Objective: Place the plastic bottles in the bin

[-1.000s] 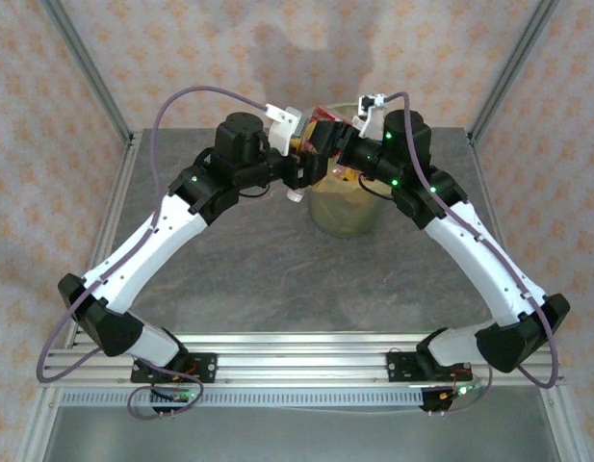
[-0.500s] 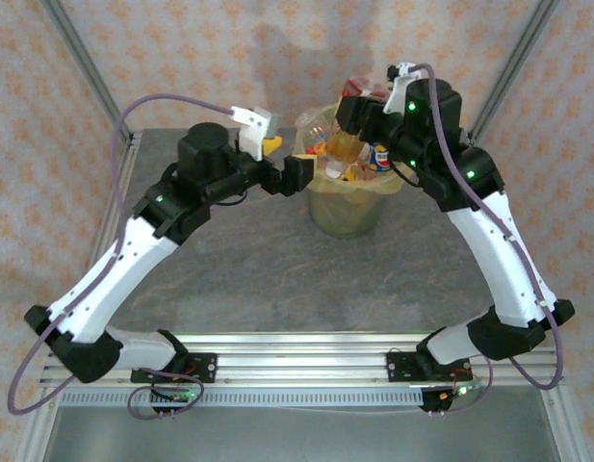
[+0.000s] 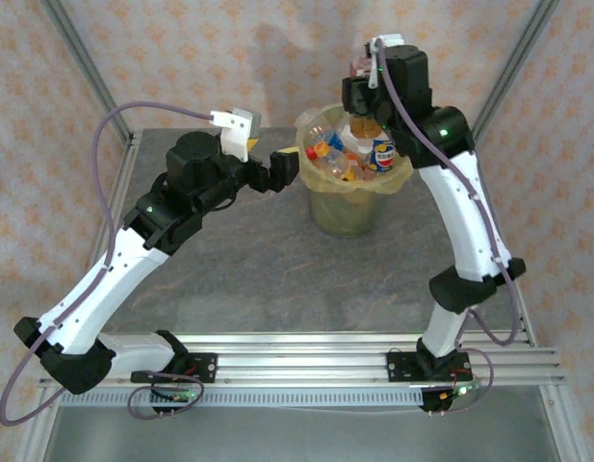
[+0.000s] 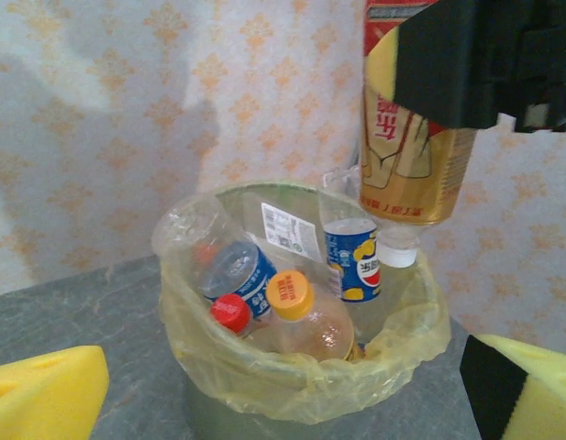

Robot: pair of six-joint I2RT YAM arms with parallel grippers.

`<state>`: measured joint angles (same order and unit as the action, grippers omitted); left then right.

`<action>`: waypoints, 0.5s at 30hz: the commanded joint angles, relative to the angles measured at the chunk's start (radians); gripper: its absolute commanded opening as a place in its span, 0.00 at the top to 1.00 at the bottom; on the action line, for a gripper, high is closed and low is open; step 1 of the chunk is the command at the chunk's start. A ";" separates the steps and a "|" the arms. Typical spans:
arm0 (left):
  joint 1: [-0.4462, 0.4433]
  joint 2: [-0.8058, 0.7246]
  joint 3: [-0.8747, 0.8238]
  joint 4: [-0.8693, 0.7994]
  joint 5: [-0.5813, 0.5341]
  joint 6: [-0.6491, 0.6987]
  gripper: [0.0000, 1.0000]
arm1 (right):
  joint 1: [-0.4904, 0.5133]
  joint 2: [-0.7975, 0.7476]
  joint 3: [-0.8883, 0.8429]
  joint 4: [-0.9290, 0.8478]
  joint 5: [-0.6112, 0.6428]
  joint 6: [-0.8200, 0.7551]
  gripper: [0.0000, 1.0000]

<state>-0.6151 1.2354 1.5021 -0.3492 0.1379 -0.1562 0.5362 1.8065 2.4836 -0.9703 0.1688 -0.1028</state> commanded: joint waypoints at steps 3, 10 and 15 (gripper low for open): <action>0.006 0.008 -0.002 -0.007 -0.057 -0.009 0.00 | -0.002 0.112 0.148 -0.156 0.048 -0.085 0.45; 0.023 0.018 -0.003 -0.011 -0.055 -0.029 0.00 | -0.002 0.178 0.162 -0.227 0.053 -0.095 0.44; 0.038 0.029 -0.002 -0.017 -0.049 -0.048 0.00 | -0.002 0.217 0.178 -0.290 0.053 -0.073 0.43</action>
<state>-0.5903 1.2579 1.5021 -0.3542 0.0963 -0.1829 0.5358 2.0064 2.6209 -1.1877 0.1928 -0.1802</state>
